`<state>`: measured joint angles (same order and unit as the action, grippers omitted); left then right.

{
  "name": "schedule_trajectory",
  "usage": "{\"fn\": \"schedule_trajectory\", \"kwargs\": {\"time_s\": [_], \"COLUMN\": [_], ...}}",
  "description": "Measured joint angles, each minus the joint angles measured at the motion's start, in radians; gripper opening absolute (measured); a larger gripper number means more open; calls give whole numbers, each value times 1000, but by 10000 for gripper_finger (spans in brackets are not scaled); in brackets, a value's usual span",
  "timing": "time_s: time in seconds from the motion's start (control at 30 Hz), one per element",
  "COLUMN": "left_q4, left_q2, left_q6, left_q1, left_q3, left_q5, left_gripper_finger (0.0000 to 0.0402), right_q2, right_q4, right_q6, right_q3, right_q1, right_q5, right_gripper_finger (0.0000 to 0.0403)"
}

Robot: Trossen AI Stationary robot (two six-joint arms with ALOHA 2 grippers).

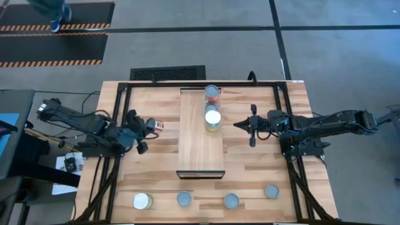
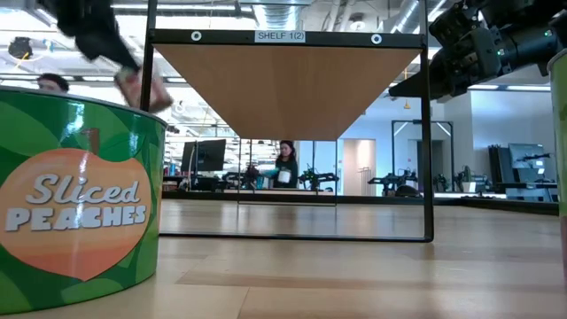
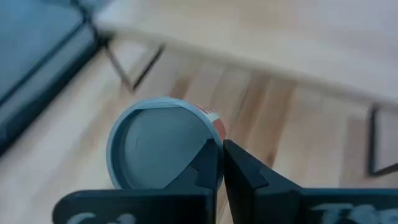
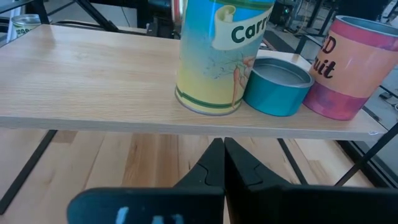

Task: Pick and place cans onto a shelf
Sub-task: Put the small red can on the shelf

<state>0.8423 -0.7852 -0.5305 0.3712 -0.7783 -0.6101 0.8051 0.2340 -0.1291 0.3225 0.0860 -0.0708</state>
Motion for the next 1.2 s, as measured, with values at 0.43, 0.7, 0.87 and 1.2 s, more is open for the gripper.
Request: {"fn": "schedule_trajectory", "kwargs": {"time_s": [0.43, 0.7, 0.87, 1.2], "left_q4": [-277, -276, -276, -107], "left_q2": [-163, -403, -539, -814], "left_q6": [359, 440, 485, 555], "left_q1": [158, 159, 121, -14], "left_q3": [-198, -382, -502, -764], "left_q5": [-85, 3, 156, 289], "left_gripper_finger": [2, 2, 2, 2], "right_q2": [0, 0, 0, 0], "right_q4": [-1, -1, -1, -2], "right_q6": [0, -1, -1, 16], "right_q3": [0, 0, 0, 0], "right_q1": [0, 0, 0, 0], "right_q5": [0, 0, 0, 0], "right_gripper_finger": [12, 12, 12, 12]}}
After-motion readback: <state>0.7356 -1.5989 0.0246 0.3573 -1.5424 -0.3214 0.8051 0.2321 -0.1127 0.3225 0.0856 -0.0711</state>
